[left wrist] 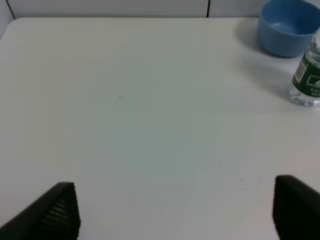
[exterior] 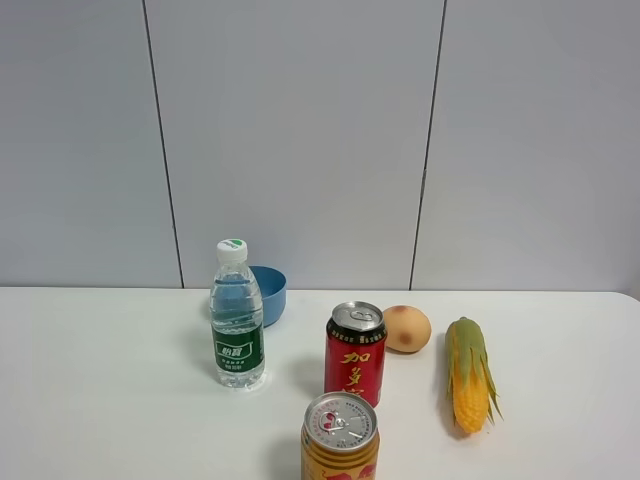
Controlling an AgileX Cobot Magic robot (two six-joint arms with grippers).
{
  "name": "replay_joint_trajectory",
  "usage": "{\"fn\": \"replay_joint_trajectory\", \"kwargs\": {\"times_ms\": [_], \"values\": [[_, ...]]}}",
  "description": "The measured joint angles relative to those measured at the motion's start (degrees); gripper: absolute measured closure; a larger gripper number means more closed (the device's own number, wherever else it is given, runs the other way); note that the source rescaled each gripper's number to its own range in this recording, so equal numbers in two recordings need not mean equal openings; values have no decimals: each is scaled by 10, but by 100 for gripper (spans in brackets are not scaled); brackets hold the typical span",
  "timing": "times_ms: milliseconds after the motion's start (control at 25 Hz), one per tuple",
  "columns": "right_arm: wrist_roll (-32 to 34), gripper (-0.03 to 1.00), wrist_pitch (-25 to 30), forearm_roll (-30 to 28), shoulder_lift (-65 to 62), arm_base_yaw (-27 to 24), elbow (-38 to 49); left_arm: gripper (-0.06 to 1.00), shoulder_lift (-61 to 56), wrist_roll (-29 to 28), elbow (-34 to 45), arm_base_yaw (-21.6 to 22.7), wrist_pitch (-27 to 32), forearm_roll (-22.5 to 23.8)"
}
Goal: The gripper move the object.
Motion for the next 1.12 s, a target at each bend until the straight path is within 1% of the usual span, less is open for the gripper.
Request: {"fn": "replay_joint_trajectory", "kwargs": {"times_ms": [1120], "values": [[-5, 40, 0, 4, 0, 0, 1, -6, 0, 0, 0, 0, 0, 0]]}}
